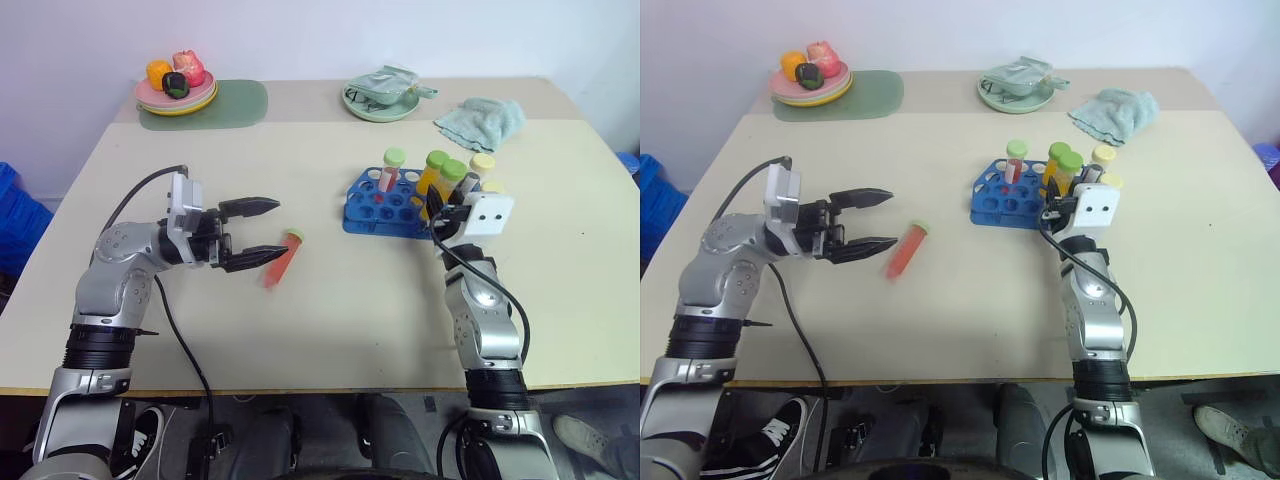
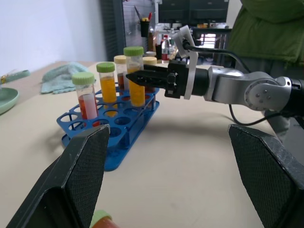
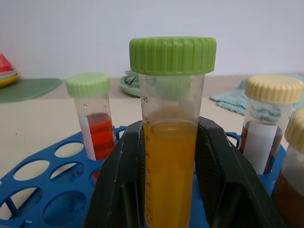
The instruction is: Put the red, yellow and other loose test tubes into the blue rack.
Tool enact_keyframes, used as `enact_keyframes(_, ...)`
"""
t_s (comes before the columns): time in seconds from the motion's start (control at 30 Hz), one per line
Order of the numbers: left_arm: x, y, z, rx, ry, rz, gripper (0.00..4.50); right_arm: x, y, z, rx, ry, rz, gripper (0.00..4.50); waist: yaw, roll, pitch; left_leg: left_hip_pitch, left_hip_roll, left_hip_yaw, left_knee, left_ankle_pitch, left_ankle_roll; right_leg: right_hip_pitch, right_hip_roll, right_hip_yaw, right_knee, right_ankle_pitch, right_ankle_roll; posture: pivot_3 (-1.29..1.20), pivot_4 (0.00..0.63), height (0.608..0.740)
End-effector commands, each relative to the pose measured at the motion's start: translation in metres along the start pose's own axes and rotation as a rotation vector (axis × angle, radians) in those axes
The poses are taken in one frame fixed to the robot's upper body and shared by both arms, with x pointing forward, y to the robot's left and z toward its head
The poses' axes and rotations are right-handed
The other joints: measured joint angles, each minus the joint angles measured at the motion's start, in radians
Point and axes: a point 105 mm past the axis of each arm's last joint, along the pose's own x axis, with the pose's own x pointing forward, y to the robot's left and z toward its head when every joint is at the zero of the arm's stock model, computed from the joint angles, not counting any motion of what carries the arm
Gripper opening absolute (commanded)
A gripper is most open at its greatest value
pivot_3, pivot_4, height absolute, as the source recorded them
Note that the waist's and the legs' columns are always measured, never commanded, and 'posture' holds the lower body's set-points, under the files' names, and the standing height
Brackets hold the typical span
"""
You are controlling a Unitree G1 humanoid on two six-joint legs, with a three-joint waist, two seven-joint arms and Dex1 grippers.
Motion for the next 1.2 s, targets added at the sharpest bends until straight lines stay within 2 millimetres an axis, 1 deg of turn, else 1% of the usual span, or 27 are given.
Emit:
enact_keyframes(0.03, -0.002, 0.000, 0.013, 0.048, -0.015, -0.001, 4.12, 0.001, 0.005, 0.012, 0.011, -0.048, 0.024, 1.33, 0.000, 0.000, 0.000, 0.000, 0.000, 0.000, 0.000, 0.000, 0.000, 0.000, 0.000, 0.000, 0.000, 0.000, 0.000, 0.00, 0.150, 0.740)
enact_keyframes(0.07, -0.002, 0.000, 0.013, 0.048, -0.015, -0.001, 4.12, 0.002, 0.005, 0.013, 0.020, -0.050, 0.029, 1.86, -0.001, 0.000, 0.000, 0.000, 0.000, 0.000, 0.000, 0.000, 0.000, 0.000, 0.000, 0.000, 0.000, 0.000, 0.000, 0.00, 0.150, 0.740)
enact_keyframes(0.1, -0.002, 0.000, 0.013, 0.049, -0.015, 0.000, 4.12, 0.004, 0.004, 0.015, 0.017, -0.058, 0.026, 2.19, -0.002, 0.000, 0.000, 0.000, 0.000, 0.000, 0.000, 0.000, 0.000, 0.000, 0.000, 0.000, 0.000, 0.000, 0.000, 0.00, 0.150, 0.740)
enact_keyframes(0.2, -0.001, 0.000, 0.013, 0.050, -0.015, 0.001, 4.12, 0.007, 0.002, 0.019, -0.011, -0.070, 0.017, 3.66, -0.003, 0.000, 0.000, 0.000, 0.000, 0.000, 0.000, 0.000, 0.000, 0.000, 0.000, 0.000, 0.000, 0.000, 0.000, 0.00, 0.150, 0.740)
enact_keyframes(0.23, -0.001, 0.000, 0.013, 0.050, -0.015, 0.001, 4.12, 0.006, 0.001, 0.021, -0.022, -0.077, 0.018, 4.07, -0.002, 0.000, 0.000, 0.000, 0.000, 0.000, 0.000, 0.000, 0.000, 0.000, 0.000, 0.000, 0.000, 0.000, 0.000, 0.00, 0.150, 0.740)
enact_keyframes(0.33, -0.002, 0.000, 0.013, 0.048, -0.013, 0.003, 4.12, 0.005, 0.001, 0.028, -0.039, -0.100, 0.018, 4.07, -0.001, 0.000, 0.000, 0.000, 0.000, 0.000, 0.000, 0.000, 0.000, 0.000, 0.000, 0.000, 0.000, 0.000, 0.000, 0.00, 0.150, 0.740)
enact_keyframes(0.4, -0.002, 0.000, 0.012, 0.045, -0.014, 0.007, 4.12, 0.008, 0.001, 0.045, -0.056, -0.145, 0.029, 4.07, -0.001, 0.000, 0.000, 0.000, 0.000, 0.000, 0.000, 0.000, 0.000, 0.000, 0.000, 0.000, 0.000, 0.000, 0.000, 0.00, 0.150, 0.740)
enact_keyframes(0.43, -0.002, 0.000, 0.012, 0.043, -0.016, 0.010, 4.12, 0.010, -0.001, 0.057, -0.063, -0.174, 0.033, 4.07, -0.001, 0.000, 0.000, 0.000, 0.000, 0.000, 0.000, 0.000, 0.000, 0.000, 0.000, 0.000, 0.000, 0.000, 0.000, 0.00, 0.150, 0.740)
enact_keyframes(0.47, -0.002, 0.000, 0.012, 0.042, -0.017, 0.013, 4.12, 0.011, -0.002, 0.064, -0.067, -0.192, 0.035, 4.07, -0.002, 0.000, 0.000, 0.000, 0.000, 0.000, 0.000, 0.000, 0.000, 0.000, 0.000, 0.000, 0.000, 0.000, 0.000, 0.00, 0.150, 0.740)
enact_keyframes(0.53, -0.003, 0.001, 0.012, 0.042, -0.017, 0.018, 4.12, 0.017, -0.006, 0.090, -0.093, -0.249, 0.043, 4.07, -0.002, 0.000, 0.000, 0.000, 0.000, 0.000, 0.000, 0.000, 0.000, 0.000, 0.000, 0.000, 0.000, 0.000, 0.000, 0.00, 0.150, 0.740)
enact_keyframes(0.57, -0.003, 0.001, 0.012, 0.043, -0.016, 0.019, 4.12, 0.019, -0.007, 0.098, -0.101, -0.263, 0.047, 4.07, -0.002, 0.000, 0.000, 0.000, 0.000, 0.000, 0.000, 0.000, 0.000, 0.000, 0.000, 0.000, 0.000, 0.000, 0.000, 0.00, 0.150, 0.740)
enact_keyframes(0.6, -0.003, 0.002, 0.012, 0.041, -0.015, 0.026, 4.12, 0.022, -0.011, 0.113, -0.106, -0.295, 0.051, 4.07, -0.001, 0.001, 0.000, 0.000, 0.000, 0.000, 0.000, 0.000, 0.000, 0.000, 0.000, 0.000, 0.000, 0.000, 0.000, 0.00, 0.150, 0.740)
enact_keyframes(0.67, -0.004, 0.005, 0.010, 0.039, -0.003, 0.047, 4.12, 0.028, -0.014, 0.139, -0.092, -0.333, 0.099, 4.07, -0.001, 0.000, 0.000, 0.000, 0.000, 0.000, 0.000, 0.000, 0.000, 0.000, 0.000, 0.000, 0.000, 0.000, 0.000, 0.00, 0.150, 0.740)
enact_keyframes(0.7, -0.004, 0.007, 0.008, 0.036, 0.007, 0.063, 4.12, 0.030, -0.014, 0.148, -0.087, -0.327, 0.155, 4.07, 0.000, 0.000, 0.000, 0.000, 0.000, 0.000, 0.000, 0.000, 0.000, 0.000, 0.000, 0.000, 0.000, 0.000, 0.000, 0.00, 0.150, 0.740)
enact_keyframes(0.73, -0.004, 0.009, 0.007, 0.036, 0.023, 0.080, 4.12, 0.031, -0.010, 0.153, -0.093, -0.312, 0.224, 4.07, 0.001, 0.000, 0.000, 0.000, 0.001, 0.000, 0.001, 0.000, 0.000, 0.000, 0.000, 0.000, 0.000, 0.000, 0.000, 0.00, 0.150, 0.740)
enact_keyframes(0.8, -0.006, 0.014, 0.003, 0.045, 0.074, 0.111, 4.12, 0.025, -0.002, 0.152, 0.020, -0.187, 0.426, 4.07, 0.004, 0.000, 0.000, 0.000, 0.001, -0.001, 0.000, 0.000, 0.000, 0.000, 0.000, 0.000, 0.000, 0.000, 0.000, 0.00, 0.150, 0.740)
enact_keyframes(0.83, -0.007, 0.018, 0.002, 0.030, 0.098, 0.136, 4.12, 0.017, 0.002, 0.155, 0.012, -0.163, 0.534, 4.07, 0.005, 0.000, 0.000, 0.000, 0.001, -0.001, 0.000, 0.000, 0.000, 0.000, 0.000, 0.000, 0.000, 0.000, 0.000, 0.00, 0.150, 0.740)
enact_keyframes(0.87, -0.008, 0.021, 0.002, 0.019, 0.114, 0.154, 4.12, 0.012, 0.005, 0.158, 0.001, -0.147, 0.602, 4.07, 0.005, 0.000, 0.000, -0.001, 0.001, -0.001, 0.000, 0.000, 0.000, 0.000, 0.000, 0.000, 0.000, 0.000, 0.000, 0.00, 0.150, 0.740)
enact_keyframes(0.9, -0.008, 0.025, 0.003, 0.026, 0.125, 0.181, 4.12, 0.000, 0.010, 0.155, 0.018, -0.073, 0.728, 4.07, 0.006, 0.000, 0.000, -0.001, 0.001, -0.001, 0.000, 0.000, 0.000, 0.000, 0.000, 0.000, -0.001, 0.000, 0.000, 0.00, 0.150, 0.740)
enact_keyframes(0.93, -0.009, 0.028, 0.005, 0.033, 0.133, 0.201, 4.12, -0.010, 0.014, 0.154, 0.038, -0.015, 0.816, 4.07, 0.007, 0.000, 0.000, -0.001, 0.001, -0.001, 0.001, 0.000, 0.001, 0.000, 0.000, 0.000, -0.001, 0.000, 0.000, 0.00, 0.150, 0.740)
enact_keyframes(0.97, -0.011, 0.033, 0.004, -0.002, 0.158, 0.242, 4.12, -0.023, 0.018, 0.152, 0.019, 0.025, 0.922, 4.07, 0.009, 0.000, 0.000, -0.001, 0.001, -0.001, 0.000, 0.000, 0.001, 0.000, 0.000, 0.000, -0.001, 0.000, 0.000, 0.00, 0.150, 0.740)
enact_keyframes(1.0, -0.013, 0.038, 0.005, 0.001, 0.170, 0.281, 4.12, -0.034, 0.022, 0.148, -0.015, 0.059, 0.998, 4.07, 0.009, 0.000, 0.000, -0.002, 0.001, -0.001, 0.001, -0.001, 0.001, 0.001, -0.001, 0.000, -0.001, 0.000, 0.000, 0.00, 0.150, 0.740)
enact_keyframes(1.07, -0.014, 0.042, 0.010, -0.051, 0.163, 0.324, 4.12, -0.051, 0.026, 0.141, -0.054, 0.117, 1.120, 4.07, 0.006, 0.000, 0.000, -0.001, 0.001, -0.001, 0.001, -0.001, 0.002, 0.001, 0.000, 0.000, -0.001, 0.000, 0.000, 0.00, 0.150, 0.740)
enact_keyframes(1.1, -0.013, 0.044, 0.015, -0.020, 0.157, 0.344, 4.12, -0.055, 0.027, 0.140, -0.058, 0.131, 1.161, 4.07, 0.005, -0.001, 0.000, -0.001, 0.001, -0.001, 0.001, -0.001, 0.002, 0.001, 0.000, 0.000, -0.001, 0.000, 0.000, 0.00, 0.150, 0.740)
enact_keyframes(1.17, -0.013, 0.046, 0.022, 0.001, 0.145, 0.370, 4.12, -0.062, 0.029, 0.135, -0.081, 0.166, 1.221, 4.07, 0.003, -0.001, 0.000, 0.000, 0.002, 0.000, 0.001, -0.001, 0.002, 0.001, 0.000, 0.000, -0.001, 0.000, 0.000, 0.00, 0.150, 0.740)
enact_keyframes(1.2, -0.013, 0.048, 0.022, 0.010, 0.174, 0.406, 4.12, -0.061, 0.026, 0.134, -0.079, 0.165, 1.232, 4.07, 0.004, -0.001, 0.000, 0.000, 0.002, 0.000, 0.001, -0.001, 0.002, 0.001, -0.001, 0.000, -0.001, 0.000, 0.000, 0.00, 0.150, 0.740)
